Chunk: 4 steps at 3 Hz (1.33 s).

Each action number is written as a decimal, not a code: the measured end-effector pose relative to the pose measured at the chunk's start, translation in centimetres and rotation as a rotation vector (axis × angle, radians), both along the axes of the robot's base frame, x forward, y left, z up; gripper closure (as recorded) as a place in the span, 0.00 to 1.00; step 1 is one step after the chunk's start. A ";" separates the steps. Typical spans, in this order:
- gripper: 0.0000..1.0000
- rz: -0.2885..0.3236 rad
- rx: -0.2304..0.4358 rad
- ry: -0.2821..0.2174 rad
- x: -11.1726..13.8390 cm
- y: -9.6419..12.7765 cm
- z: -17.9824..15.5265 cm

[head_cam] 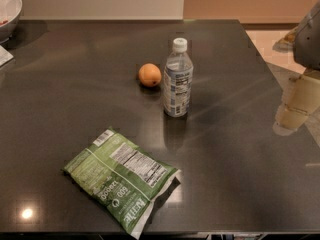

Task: Move blue plastic bottle near green jalapeno chip bag

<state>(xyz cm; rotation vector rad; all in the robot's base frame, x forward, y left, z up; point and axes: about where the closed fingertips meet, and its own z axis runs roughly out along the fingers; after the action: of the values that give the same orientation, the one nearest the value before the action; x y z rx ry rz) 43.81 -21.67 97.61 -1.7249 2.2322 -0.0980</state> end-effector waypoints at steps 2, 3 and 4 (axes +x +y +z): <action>0.00 0.003 0.010 -0.002 0.3 0.2 -0.1; 0.00 0.055 0.163 -0.019 4.2 4.1 -1.4; 0.00 0.098 0.297 -0.028 8.0 7.4 -2.7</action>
Offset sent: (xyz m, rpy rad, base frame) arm 0.1087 0.1034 -0.0299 0.4329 -0.0454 0.1470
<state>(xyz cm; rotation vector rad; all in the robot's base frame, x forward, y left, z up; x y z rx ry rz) 51.77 -14.24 94.95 -1.6542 2.0181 0.2194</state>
